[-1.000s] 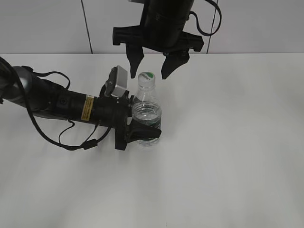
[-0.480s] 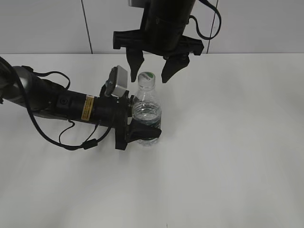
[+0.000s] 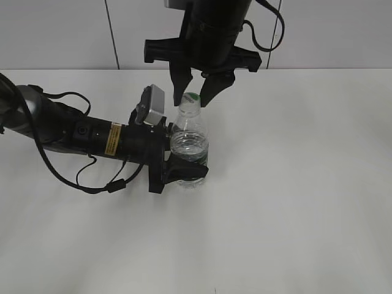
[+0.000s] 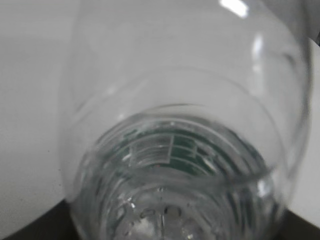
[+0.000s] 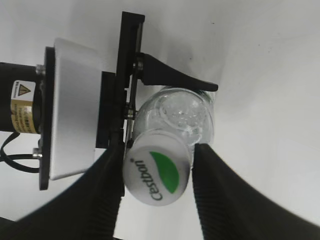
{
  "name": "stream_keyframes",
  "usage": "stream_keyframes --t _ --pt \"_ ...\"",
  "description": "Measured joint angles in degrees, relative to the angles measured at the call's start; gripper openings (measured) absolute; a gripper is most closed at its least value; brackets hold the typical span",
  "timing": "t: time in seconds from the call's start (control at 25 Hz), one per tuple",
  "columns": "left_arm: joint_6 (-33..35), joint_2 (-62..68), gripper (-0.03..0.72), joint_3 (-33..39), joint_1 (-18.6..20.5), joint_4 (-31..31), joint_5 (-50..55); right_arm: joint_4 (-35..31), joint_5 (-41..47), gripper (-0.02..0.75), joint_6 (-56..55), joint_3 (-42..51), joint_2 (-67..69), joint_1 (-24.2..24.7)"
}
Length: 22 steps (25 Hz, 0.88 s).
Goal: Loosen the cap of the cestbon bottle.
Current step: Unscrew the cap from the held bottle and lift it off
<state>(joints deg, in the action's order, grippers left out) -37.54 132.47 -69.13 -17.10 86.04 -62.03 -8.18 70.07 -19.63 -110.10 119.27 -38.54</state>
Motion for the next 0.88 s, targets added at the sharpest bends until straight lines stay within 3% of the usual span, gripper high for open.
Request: stream_keyframes --t 0.08,0.4,0.88 --pt "0.0 0.0 0.412 0.0 0.0 0.0 0.0 -0.6 -0.1 0.300 0.1 0.0 0.0 0.0" --pt "0.0 0.0 0.412 0.0 0.0 0.1 0.0 -1.2 -0.1 0.300 3.3 0.0 0.0 0.0" --pt "0.1 0.0 0.412 0.0 0.0 0.1 0.0 -1.3 -0.1 0.300 32.2 0.0 0.0 0.0"
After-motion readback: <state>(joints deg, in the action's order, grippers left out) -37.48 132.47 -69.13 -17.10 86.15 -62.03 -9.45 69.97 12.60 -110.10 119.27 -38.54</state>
